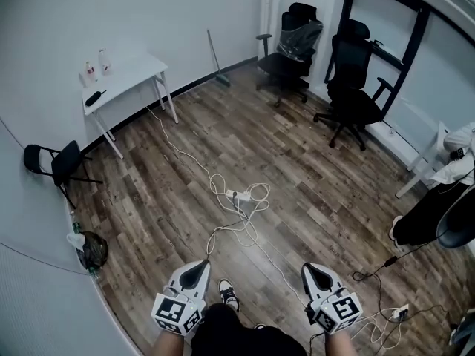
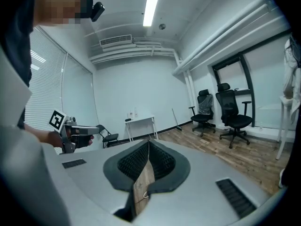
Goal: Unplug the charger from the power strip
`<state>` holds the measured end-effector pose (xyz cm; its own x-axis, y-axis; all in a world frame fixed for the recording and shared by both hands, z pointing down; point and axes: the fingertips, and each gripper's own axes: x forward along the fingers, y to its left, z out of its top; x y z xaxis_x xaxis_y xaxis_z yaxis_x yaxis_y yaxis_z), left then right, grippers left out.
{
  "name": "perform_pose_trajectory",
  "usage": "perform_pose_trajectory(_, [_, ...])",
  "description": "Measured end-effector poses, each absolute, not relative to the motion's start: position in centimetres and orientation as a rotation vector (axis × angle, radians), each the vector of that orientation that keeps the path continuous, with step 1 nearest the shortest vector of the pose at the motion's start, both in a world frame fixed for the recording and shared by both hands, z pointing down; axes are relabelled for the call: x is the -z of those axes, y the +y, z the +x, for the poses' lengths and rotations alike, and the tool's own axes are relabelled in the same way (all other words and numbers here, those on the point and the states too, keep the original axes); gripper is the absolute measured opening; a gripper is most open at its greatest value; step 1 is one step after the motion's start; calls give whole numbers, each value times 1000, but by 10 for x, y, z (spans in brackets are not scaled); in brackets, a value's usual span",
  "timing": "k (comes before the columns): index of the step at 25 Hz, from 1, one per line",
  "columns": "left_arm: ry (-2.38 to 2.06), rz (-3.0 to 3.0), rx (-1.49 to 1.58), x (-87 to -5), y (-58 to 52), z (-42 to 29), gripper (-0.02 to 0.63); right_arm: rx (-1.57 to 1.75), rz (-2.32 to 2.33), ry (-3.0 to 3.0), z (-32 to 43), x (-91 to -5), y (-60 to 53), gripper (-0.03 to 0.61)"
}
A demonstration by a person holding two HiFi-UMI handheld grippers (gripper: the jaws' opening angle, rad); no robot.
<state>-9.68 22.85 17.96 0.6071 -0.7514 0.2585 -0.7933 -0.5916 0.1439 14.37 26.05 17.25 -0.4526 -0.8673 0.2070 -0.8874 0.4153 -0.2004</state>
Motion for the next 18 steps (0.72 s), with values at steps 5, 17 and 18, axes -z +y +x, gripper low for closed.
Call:
perform_pose_trajectory(5, [-1269, 2647, -332, -192, 156, -134, 21, -329, 1544, -2514, 111, -188, 171, 23])
perform_pose_trajectory(17, [-1233, 2558, -220, -190, 38, -183, 21, -344, 1485, -2504, 58, -184, 50, 23])
perform_pose_trajectory(18, [-1233, 2536, -198, -190, 30, -183, 21, -346, 1473, -2507, 56, -184, 42, 23])
